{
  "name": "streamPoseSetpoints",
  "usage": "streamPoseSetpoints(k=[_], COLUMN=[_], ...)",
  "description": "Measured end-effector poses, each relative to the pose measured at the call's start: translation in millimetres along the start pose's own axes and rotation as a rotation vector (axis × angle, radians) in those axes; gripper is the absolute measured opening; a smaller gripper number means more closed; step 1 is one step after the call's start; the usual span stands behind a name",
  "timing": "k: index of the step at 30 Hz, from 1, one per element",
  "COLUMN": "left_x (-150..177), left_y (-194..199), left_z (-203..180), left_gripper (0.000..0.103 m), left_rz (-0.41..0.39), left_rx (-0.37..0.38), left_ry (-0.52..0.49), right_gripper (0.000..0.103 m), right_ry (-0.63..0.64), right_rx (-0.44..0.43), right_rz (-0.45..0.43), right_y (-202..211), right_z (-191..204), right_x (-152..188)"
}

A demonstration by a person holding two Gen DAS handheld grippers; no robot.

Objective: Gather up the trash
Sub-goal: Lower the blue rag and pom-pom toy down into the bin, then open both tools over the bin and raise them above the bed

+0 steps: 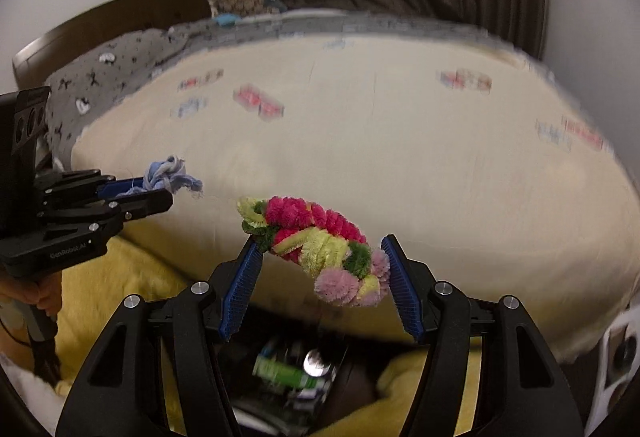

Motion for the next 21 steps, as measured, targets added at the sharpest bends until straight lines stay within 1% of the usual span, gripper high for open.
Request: streamPoseSetpoints(k=[1, 5, 6, 8, 11, 12, 18, 21], left_x=[13, 54, 66, 79, 100, 110, 138, 140], left_y=[-5, -27, -36, -46, -64, -73, -102, -110], left_z=[-2, -10, -10, -7, -4, -4, -10, -11], left_gripper=[0.023, 0.023, 0.023, 0.023, 0.023, 0.023, 0.024, 0.025], left_rz=[0.027, 0.127, 0.157, 0.189, 0.263, 0.3, 0.424, 0.442], left_rx=[0.011, 0.029, 0.024, 0.01, 0.01, 0.008, 0.051, 0.056], left_ry=[0.01, 0.017, 0.012, 0.011, 0.016, 0.007, 0.004, 0.001], right_gripper=[0.062, 0.062, 0.062, 0.062, 0.062, 0.062, 0.062, 0.064], right_ry=[-0.016, -0.061, -0.062, -0.062, -0.089, -0.096, -0.149, -0.171], right_rx=[-0.012, -0.043, -0.036, -0.029, -0.048, -0.047, -0.053, -0.051], right_rz=[0.038, 0.147, 0.173, 0.209, 0.258, 0.278, 0.36, 0.379], right_y=[-8, -31, -38, -49, -64, -70, -91, -97], right_z=[2, 7, 7, 10, 12, 12, 5, 4], right_x=[17, 60, 68, 81, 97, 103, 128, 132])
Point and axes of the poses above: each gripper's, at about its wrist camera, not at the fingertips, and y roughly against the way its jaws point, z to its left, x to its underside, the point moved 9 cm from there along -y, roughly the way its jaws point, and after that the axes turned 3 degrees about -x, right-handed, at the moved point
